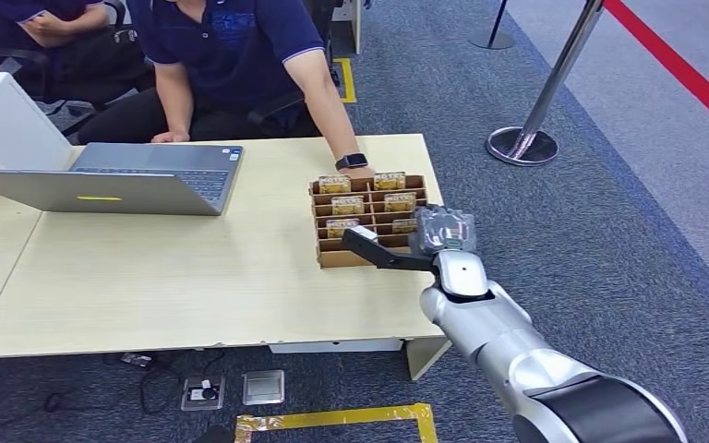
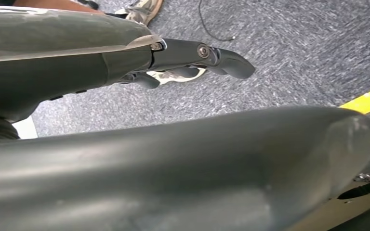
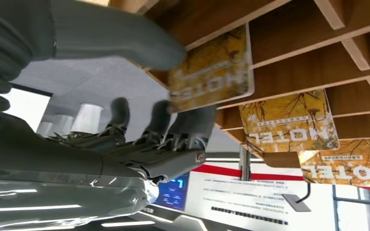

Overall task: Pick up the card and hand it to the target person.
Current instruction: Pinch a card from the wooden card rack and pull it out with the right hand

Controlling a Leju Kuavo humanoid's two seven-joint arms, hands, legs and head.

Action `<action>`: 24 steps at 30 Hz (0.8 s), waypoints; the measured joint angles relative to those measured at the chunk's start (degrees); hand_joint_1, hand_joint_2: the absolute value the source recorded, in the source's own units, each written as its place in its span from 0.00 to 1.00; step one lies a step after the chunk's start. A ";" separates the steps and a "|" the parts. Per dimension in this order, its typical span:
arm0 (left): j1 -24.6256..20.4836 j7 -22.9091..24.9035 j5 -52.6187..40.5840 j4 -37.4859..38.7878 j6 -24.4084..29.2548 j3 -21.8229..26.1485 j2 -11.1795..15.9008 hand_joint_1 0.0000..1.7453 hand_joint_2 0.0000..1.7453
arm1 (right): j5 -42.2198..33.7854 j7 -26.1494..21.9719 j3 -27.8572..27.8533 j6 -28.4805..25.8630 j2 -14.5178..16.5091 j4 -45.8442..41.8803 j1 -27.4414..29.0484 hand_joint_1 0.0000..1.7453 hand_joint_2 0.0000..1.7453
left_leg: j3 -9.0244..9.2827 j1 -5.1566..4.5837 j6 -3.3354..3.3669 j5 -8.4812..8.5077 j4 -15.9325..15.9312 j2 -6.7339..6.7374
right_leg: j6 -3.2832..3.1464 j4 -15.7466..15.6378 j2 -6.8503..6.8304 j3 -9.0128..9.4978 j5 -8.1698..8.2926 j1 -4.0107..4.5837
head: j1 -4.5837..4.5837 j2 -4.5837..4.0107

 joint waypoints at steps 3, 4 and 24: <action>0.00 0.04 0.00 0.00 -0.13 -0.02 0.00 0.00 0.00 | 0.49 0.11 0.01 0.02 0.00 0.34 -0.25 1.00 1.00 | 0.01 0.00 0.00 0.00 0.00 0.00 | 0.00 0.00 0.00 0.00 0.00 0.00 | -0.02 0.00; 0.00 0.07 0.00 0.00 -0.17 -0.03 0.00 0.00 0.00 | 0.62 0.17 0.01 0.02 0.00 0.44 -0.33 1.00 1.00 | 0.01 0.00 0.00 0.00 0.00 0.00 | 0.00 0.00 0.00 0.00 0.00 0.00 | -0.02 0.00; 0.04 0.19 0.54 0.00 0.02 -0.28 0.26 0.00 0.00 | 1.30 -3.61 -1.54 -4.23 -0.38 -3.59 1.45 1.00 1.00 | 0.00 0.00 0.00 0.00 0.00 0.00 | 0.00 0.00 0.00 -0.01 0.00 0.00 | -0.01 0.00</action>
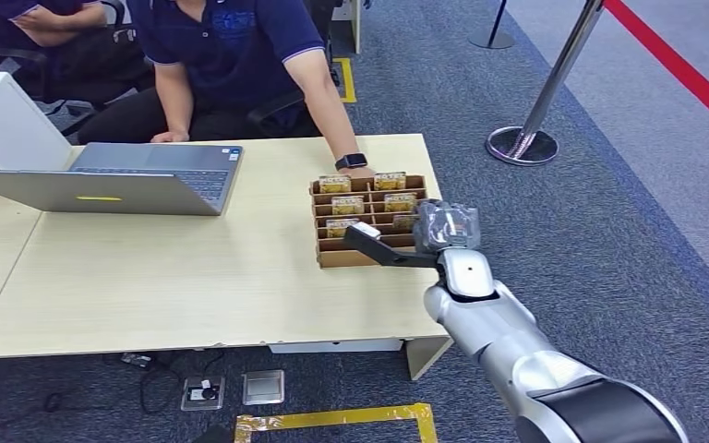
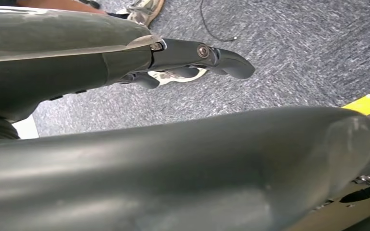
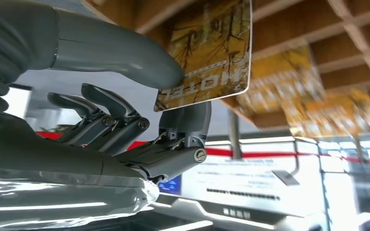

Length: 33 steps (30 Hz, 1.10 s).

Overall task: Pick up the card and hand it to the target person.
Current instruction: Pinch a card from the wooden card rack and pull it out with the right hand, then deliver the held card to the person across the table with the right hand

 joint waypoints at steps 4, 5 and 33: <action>0.41 -0.13 0.92 0.00 0.57 0.03 0.25 0.00 0.00 | -2.04 -3.38 0.04 -0.73 -0.24 -9.94 3.79 1.00 1.00 | -0.03 0.00 0.00 0.00 0.00 0.00 | 0.00 0.00 0.00 -0.03 0.00 0.00 | 0.00 0.00; 0.54 -0.19 1.09 0.00 0.70 0.04 0.32 0.00 0.00 | -2.64 -4.03 0.07 -0.83 -0.28 -12.56 4.66 1.00 1.00 | -0.04 0.00 0.00 0.00 0.00 0.00 | 0.00 0.00 0.00 -0.03 0.00 0.00 | -0.01 0.00; -1.59 0.67 -1.62 0.00 0.57 -1.61 1.25 0.00 0.00 | -1.52 -7.05 5.81 -14.29 3.79 -8.36 -13.75 1.00 1.00 | -0.06 0.00 -0.04 0.12 0.01 0.02 | -0.04 0.08 0.03 -0.07 0.11 0.00 | 0.00 0.00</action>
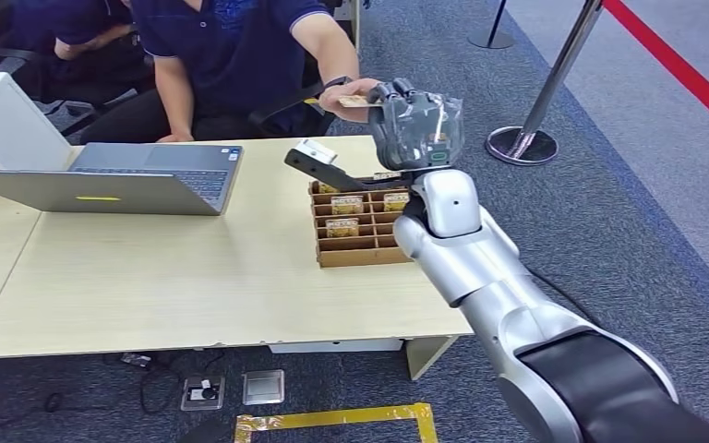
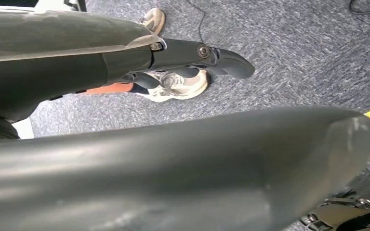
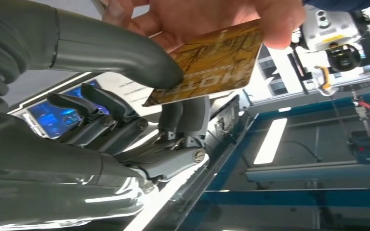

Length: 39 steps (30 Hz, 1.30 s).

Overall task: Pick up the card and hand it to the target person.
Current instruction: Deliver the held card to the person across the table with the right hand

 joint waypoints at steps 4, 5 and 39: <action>-0.01 0.17 0.01 0.01 0.05 -0.03 -0.04 0.00 0.00 | 1.94 0.92 0.01 0.00 0.98 3.66 -2.11 1.00 1.00 | -0.04 0.00 0.00 0.00 0.00 -0.01 | 0.00 -0.01 0.00 -0.03 0.00 0.00 | 0.02 0.00; 0.00 0.26 0.01 0.02 0.03 -0.02 -0.04 0.00 0.00 | 2.22 1.10 0.01 0.00 1.19 4.51 -2.62 1.00 1.00 | -0.05 0.00 0.00 0.00 0.00 -0.01 | 0.00 0.00 0.00 -0.03 0.00 0.00 | 0.01 0.00; 4.30 -3.02 2.78 0.02 0.68 1.54 0.58 0.00 0.00 | -66.26 -29.20 -1.78 27.50 -8.29 -29.35 23.47 0.00 1.00 | -0.11 0.00 0.03 -0.07 0.00 -0.06 | 0.04 -0.15 -0.05 -0.09 -0.03 0.00 | 0.04 0.00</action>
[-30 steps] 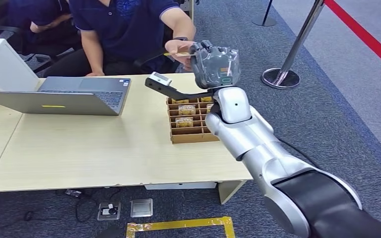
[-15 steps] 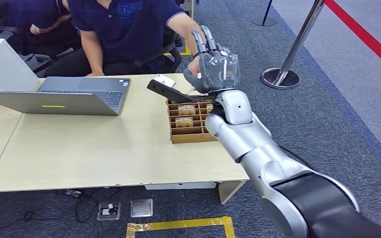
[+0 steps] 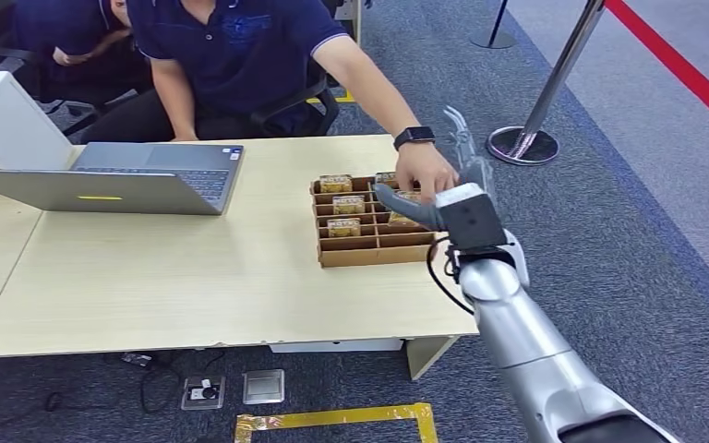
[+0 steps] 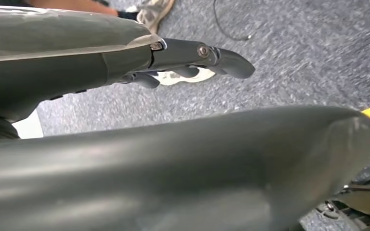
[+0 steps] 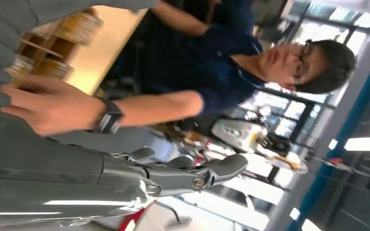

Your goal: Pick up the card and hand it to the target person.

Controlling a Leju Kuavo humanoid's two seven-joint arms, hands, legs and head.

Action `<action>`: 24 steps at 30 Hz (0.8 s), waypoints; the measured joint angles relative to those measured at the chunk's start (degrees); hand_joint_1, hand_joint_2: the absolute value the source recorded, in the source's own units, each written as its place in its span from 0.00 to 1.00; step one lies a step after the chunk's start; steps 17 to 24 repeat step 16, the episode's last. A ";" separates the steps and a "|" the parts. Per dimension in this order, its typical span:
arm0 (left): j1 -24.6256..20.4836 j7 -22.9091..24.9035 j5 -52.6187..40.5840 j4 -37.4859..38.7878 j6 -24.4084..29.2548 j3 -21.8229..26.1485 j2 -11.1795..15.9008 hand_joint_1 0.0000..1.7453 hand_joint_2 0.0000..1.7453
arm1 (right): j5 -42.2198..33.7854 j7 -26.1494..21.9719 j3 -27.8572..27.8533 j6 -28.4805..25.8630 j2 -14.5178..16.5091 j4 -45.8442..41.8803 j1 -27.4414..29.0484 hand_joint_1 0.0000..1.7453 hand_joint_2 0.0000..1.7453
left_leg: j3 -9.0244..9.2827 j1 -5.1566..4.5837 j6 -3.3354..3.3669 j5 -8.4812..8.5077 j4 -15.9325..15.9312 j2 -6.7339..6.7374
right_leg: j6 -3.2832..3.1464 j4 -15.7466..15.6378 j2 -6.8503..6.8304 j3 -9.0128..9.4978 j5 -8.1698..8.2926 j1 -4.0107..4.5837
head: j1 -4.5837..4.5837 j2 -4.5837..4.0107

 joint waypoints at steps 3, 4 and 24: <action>0.55 -0.47 0.69 0.00 -0.08 0.78 0.21 0.00 0.00 | -5.42 -1.57 -1.55 5.80 -3.82 -4.67 6.72 0.00 1.00 | -0.01 0.00 0.01 -0.03 0.00 -0.01 | 0.01 -0.02 0.00 0.00 -0.01 0.00 | 0.01 0.00; 0.66 -0.54 0.84 0.00 -0.12 1.01 0.28 0.00 0.00 | -6.42 -2.10 -2.43 7.52 -4.83 -5.75 8.87 0.00 1.00 | -0.02 0.00 0.01 -0.04 0.00 -0.01 | 0.02 -0.02 0.00 0.00 -0.01 0.00 | 0.01 0.00; 0.83 -2.45 2.36 0.00 -0.86 3.17 1.53 0.00 0.00 | -13.83 -9.18 -15.51 27.13 -11.19 -2.27 23.91 0.00 0.00 | -0.01 0.00 0.01 -0.05 -0.01 0.00 | 0.03 -0.03 0.01 0.01 -0.02 0.00 | -0.06 0.00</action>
